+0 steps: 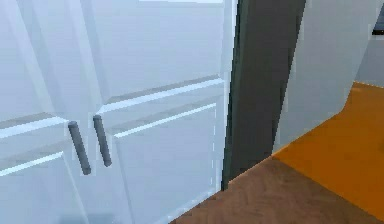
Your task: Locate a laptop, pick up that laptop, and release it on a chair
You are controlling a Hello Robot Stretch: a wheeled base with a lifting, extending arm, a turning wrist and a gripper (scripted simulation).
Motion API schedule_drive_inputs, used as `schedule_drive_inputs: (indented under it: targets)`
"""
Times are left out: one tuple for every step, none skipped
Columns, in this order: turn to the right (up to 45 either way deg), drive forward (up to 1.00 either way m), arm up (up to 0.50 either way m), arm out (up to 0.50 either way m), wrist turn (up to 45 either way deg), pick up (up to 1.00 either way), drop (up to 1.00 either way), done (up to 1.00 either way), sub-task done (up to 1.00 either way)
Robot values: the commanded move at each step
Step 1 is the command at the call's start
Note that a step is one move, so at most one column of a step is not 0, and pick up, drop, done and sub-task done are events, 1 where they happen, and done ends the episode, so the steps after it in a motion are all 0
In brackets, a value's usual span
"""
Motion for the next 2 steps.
schedule_drive_inputs:
  targets:
    - [0.0,0.0,-0.3,0.0,0.0,0.0,0.0,0.0,0.0]
    - [0.0,0.0,0.0,0.0,0.0,1.0,0.0,0.0,0.0]
